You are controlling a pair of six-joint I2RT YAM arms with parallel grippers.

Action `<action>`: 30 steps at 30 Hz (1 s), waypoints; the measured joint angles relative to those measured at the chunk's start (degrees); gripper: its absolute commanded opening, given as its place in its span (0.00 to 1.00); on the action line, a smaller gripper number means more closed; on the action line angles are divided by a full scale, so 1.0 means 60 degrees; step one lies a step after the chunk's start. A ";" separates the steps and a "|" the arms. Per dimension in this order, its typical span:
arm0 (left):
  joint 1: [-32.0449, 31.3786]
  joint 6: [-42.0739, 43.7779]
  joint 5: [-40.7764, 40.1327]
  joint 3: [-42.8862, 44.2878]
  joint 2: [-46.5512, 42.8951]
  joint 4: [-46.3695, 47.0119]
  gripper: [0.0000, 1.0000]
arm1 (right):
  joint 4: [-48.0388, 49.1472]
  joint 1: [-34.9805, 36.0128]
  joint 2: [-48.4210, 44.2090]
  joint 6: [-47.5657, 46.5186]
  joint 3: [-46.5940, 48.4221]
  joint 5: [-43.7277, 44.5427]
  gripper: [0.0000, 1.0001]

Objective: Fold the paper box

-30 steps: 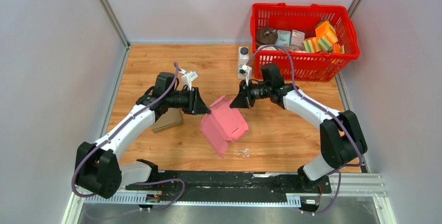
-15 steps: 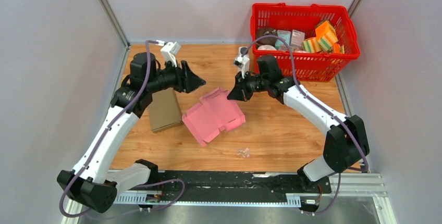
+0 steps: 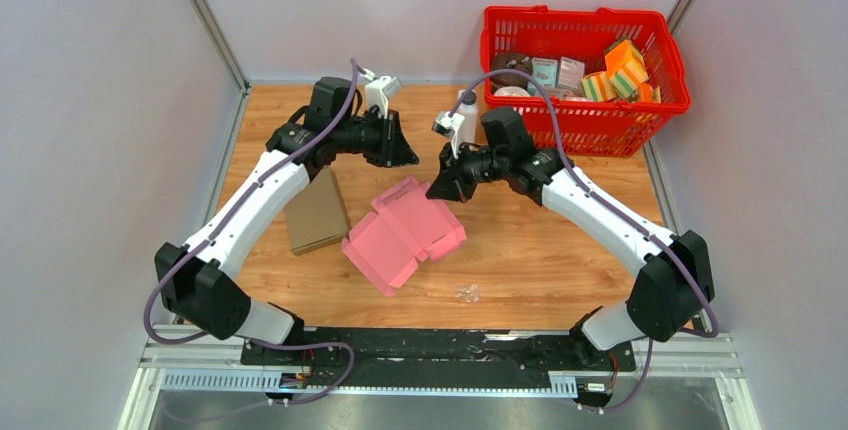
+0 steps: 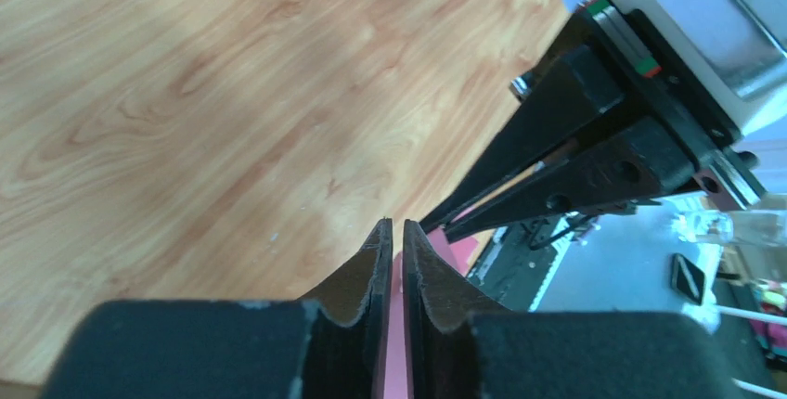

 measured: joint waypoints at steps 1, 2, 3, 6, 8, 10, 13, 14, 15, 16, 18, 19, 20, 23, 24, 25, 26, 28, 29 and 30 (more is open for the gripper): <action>-0.0004 -0.0018 0.0138 -0.0102 -0.0055 0.0073 0.14 | -0.0004 -0.0007 0.0000 0.0007 0.0011 0.0007 0.00; -0.0007 -0.0076 0.0280 -0.0229 -0.0113 0.0208 0.14 | -0.0007 -0.0011 0.0000 0.0007 0.0018 0.0007 0.00; -0.0015 -0.0160 0.0412 -0.0401 -0.0186 0.0393 0.14 | -0.0011 -0.0015 0.0000 0.0015 0.0026 0.0007 0.00; -0.0102 -0.0284 0.0561 -0.0754 -0.0353 0.0707 0.14 | -0.0033 -0.0015 0.0004 0.0022 0.0029 0.0018 0.00; -0.0262 -0.0284 0.0430 -0.0798 -0.0437 0.0739 0.13 | -0.0058 -0.0015 0.0007 0.0044 0.0029 0.0029 0.00; -0.0499 -0.0157 0.0080 -0.0776 -0.0532 0.0597 0.09 | -0.0058 -0.0015 0.0011 0.0051 0.0029 0.0058 0.00; -0.0889 0.0036 -0.0601 -0.0750 -0.0696 0.0182 0.07 | -0.0058 -0.0015 0.0011 0.0069 0.0029 0.0080 0.00; -0.0991 0.0084 -0.0794 -0.0750 -0.0750 0.0069 0.06 | -0.0058 -0.0015 0.0011 0.0087 0.0029 0.0080 0.00; -0.1049 0.0124 -0.0958 -0.0750 -0.0794 -0.0015 0.06 | -0.0058 -0.0015 0.0011 0.0098 0.0029 0.0080 0.00; -0.1111 0.0157 -0.1158 -0.0750 -0.0860 -0.0109 0.06 | -0.0058 -0.0015 0.0011 0.0120 0.0029 0.0080 0.00; -0.1213 0.0233 -0.1494 -0.0754 -0.0969 -0.0259 0.06 | -0.0055 -0.0011 0.0011 0.0153 0.0029 0.0076 0.00; -0.1260 0.0259 -0.1592 -0.0754 -0.1013 -0.0302 0.06 | -0.0044 -0.0007 0.0011 0.0178 0.0029 0.0076 0.00; -0.1315 0.0273 -0.1712 -0.0765 -0.1053 -0.0317 0.06 | -0.0036 -0.0011 0.0011 0.0208 0.0029 0.0076 0.00; -0.1475 0.0284 -0.1942 -0.0780 -0.1082 -0.0321 0.06 | -0.0011 -0.0011 0.0011 0.0295 0.0029 0.0055 0.00; -0.1519 0.0284 -0.1967 -0.0790 -0.1071 -0.0321 0.06 | -0.0004 -0.0011 0.0011 0.0306 0.0029 -0.0004 0.00; -0.1541 0.0273 -0.1982 -0.0805 -0.1060 -0.0310 0.06 | -0.0004 -0.0011 0.0011 0.0313 0.0029 -0.0036 0.00; -0.1577 0.0255 -0.1989 -0.0809 -0.1038 -0.0288 0.06 | 0.0011 -0.0004 0.0011 0.0321 0.0029 -0.0091 0.00; -0.1610 0.0240 -0.1953 -0.0812 -0.0954 -0.0186 0.06 | 0.0109 0.0018 0.0007 0.0455 0.0018 -0.0178 0.00; -0.1617 0.0215 -0.1923 -0.0812 -0.0900 -0.0131 0.06 | 0.0200 0.0022 0.0007 0.0539 0.0000 -0.0197 0.00; -0.1639 0.0204 -0.1883 -0.0812 -0.0831 -0.0069 0.06 | 0.0284 0.0022 0.0007 0.0627 -0.0051 -0.0193 0.00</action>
